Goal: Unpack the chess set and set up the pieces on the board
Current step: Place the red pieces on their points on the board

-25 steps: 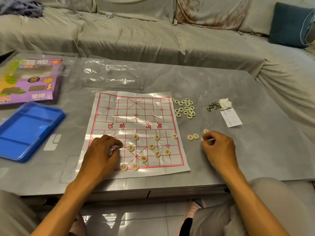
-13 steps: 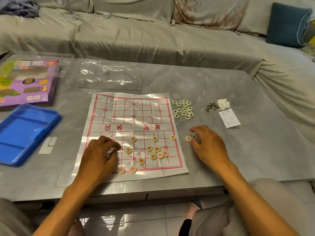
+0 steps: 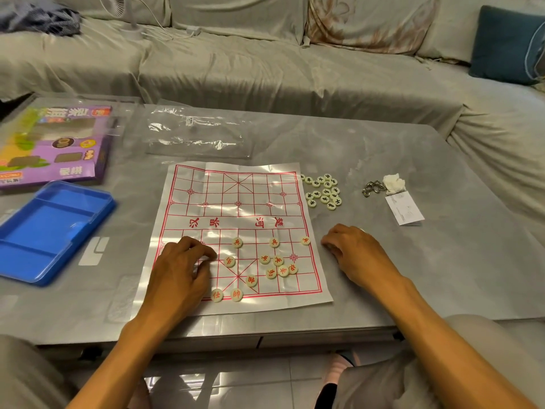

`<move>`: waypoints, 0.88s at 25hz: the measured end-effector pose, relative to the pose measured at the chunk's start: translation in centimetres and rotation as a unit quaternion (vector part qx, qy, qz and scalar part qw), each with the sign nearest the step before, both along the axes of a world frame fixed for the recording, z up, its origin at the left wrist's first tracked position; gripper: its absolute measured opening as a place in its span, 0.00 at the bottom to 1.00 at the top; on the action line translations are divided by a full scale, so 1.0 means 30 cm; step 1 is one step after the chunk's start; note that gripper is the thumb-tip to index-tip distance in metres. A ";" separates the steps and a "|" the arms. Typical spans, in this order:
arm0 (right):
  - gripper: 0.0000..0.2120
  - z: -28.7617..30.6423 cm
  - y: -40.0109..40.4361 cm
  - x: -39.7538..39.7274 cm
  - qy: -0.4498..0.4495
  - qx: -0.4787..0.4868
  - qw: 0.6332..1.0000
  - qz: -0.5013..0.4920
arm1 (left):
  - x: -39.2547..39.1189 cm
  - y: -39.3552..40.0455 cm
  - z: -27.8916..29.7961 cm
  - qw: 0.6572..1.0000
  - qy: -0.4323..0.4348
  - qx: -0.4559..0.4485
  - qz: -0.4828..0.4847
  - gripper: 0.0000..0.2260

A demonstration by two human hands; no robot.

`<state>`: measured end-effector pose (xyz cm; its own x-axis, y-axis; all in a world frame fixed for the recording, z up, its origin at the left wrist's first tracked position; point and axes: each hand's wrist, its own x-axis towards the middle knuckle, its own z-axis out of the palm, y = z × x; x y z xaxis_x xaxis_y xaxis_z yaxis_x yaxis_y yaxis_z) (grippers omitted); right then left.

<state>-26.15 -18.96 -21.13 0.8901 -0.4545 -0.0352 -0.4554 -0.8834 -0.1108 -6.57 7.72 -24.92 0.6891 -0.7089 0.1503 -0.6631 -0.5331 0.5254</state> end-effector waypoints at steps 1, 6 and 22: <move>0.10 0.006 -0.003 0.007 0.012 0.002 1.000 -0.003 | 0.000 0.000 0.000 1.000 0.000 0.000 -0.001 0.05; 0.09 0.076 0.068 0.035 -0.108 0.119 0.986 -0.046 | 0.001 0.001 -0.002 1.000 0.004 -0.005 0.001 0.11; 0.13 -0.008 -0.109 -0.070 -0.017 0.008 0.999 -0.048 | 0.007 -0.003 -0.017 1.000 0.002 -0.009 0.007 0.13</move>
<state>-28.24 -22.22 -21.38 0.8429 -0.5379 -0.0139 -0.5341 -0.8334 -0.1422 -6.38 7.62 -25.43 0.6991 -0.6967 0.1608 -0.6539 -0.5319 0.5381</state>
